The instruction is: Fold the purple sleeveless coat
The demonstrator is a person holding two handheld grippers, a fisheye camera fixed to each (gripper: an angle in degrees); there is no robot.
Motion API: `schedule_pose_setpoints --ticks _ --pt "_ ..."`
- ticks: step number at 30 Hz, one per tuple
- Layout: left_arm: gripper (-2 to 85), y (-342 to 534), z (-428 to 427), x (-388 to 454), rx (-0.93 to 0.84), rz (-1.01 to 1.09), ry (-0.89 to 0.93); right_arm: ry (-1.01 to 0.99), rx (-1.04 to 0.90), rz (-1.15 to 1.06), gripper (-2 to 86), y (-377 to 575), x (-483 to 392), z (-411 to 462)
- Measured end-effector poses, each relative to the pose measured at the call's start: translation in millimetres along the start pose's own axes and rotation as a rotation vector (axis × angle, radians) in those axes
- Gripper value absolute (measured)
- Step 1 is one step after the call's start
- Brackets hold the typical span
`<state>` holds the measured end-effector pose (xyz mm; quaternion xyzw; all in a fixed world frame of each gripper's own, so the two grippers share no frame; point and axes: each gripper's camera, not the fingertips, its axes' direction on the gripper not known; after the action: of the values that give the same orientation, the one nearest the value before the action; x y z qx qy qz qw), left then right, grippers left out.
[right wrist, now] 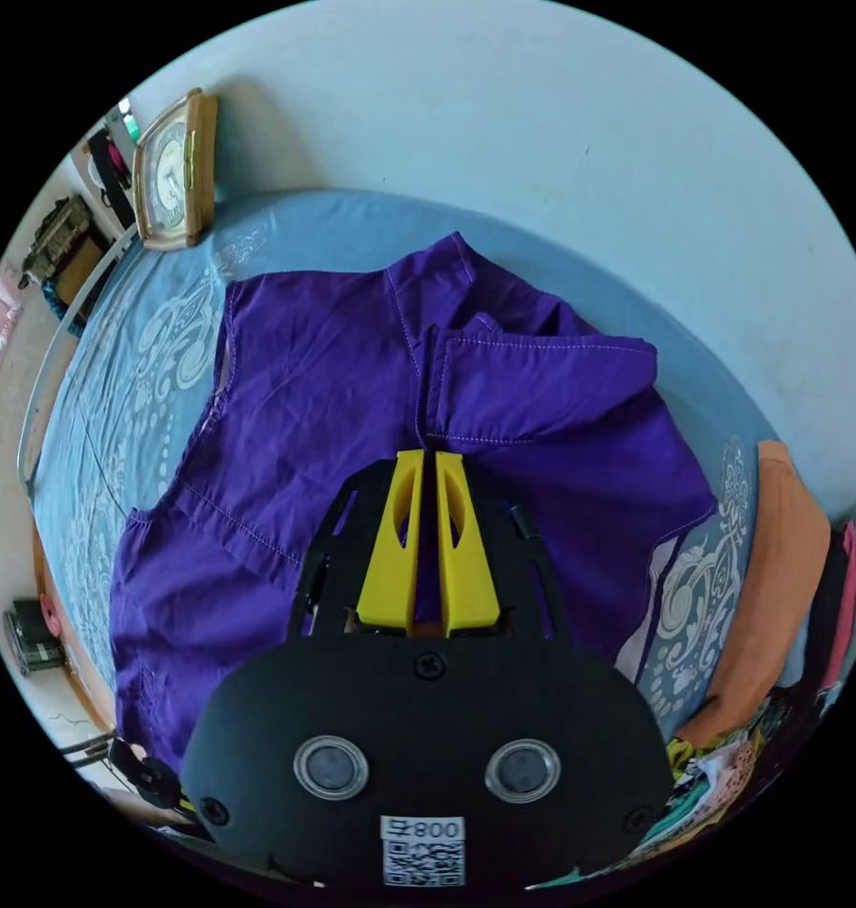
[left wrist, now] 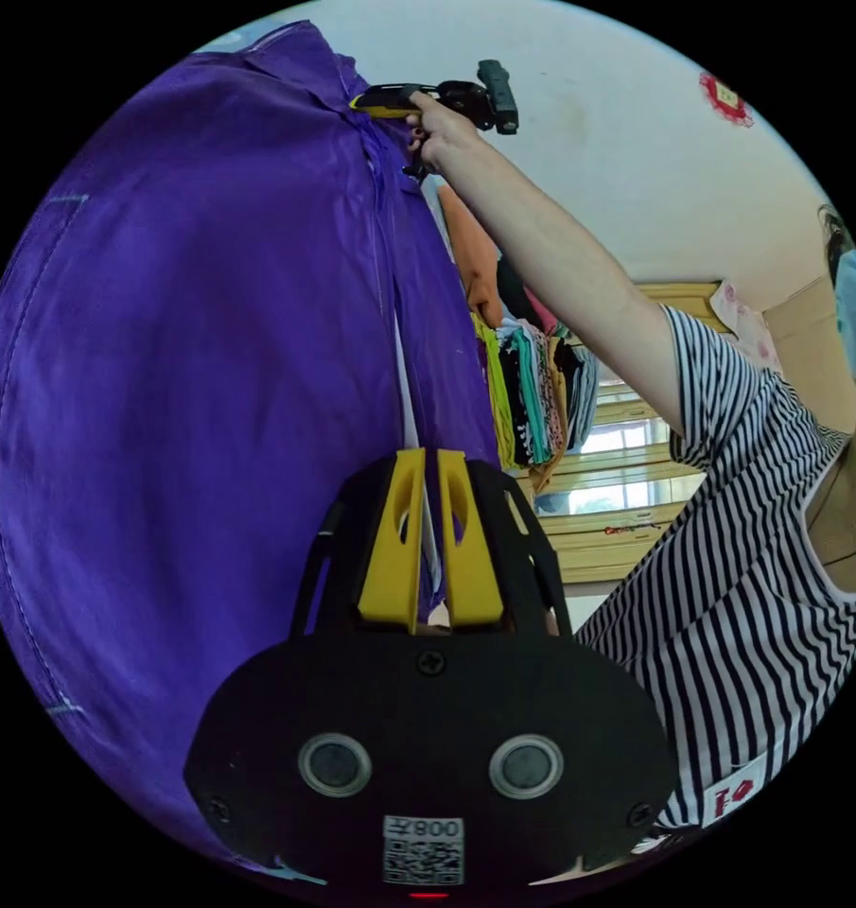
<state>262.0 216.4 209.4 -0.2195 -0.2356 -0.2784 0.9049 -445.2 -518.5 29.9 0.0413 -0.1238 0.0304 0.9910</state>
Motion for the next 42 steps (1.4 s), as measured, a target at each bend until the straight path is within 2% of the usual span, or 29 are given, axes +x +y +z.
schedule_pose_setpoints --ticks 6,11,17,20,27,31,37,42 --pt "6.4 4 2 16 0.000 0.008 -0.050 -0.081 0.050 0.002 5.3 24 1 -57" --pt "7.1 16 9 34 -0.037 0.012 -0.078 -0.208 0.114 0.033 5.7 114 18 -115" --pt "7.2 18 35 62 -0.095 0.032 -0.129 -0.419 -0.079 -0.053 5.1 235 -33 -118" --pt "7.1 17 51 72 -0.138 0.039 -0.188 -0.364 -0.162 -0.080 4.3 269 -63 -108" --pt "2.0 16 71 82 -0.169 0.032 -0.304 -0.287 -0.234 -0.071 4.0 288 -89 -82" --pt "1.0 16 72 85 -0.175 0.034 -0.298 -0.270 -0.230 -0.095 3.7 298 -90 -81" --pt "2.3 24 61 98 -0.117 0.055 -0.265 -0.402 -0.214 -0.013 2.1 317 -65 -80" --pt "7.3 24 61 93 -0.079 0.043 -0.255 -0.568 -0.174 0.063 2.0 336 -37 -81"
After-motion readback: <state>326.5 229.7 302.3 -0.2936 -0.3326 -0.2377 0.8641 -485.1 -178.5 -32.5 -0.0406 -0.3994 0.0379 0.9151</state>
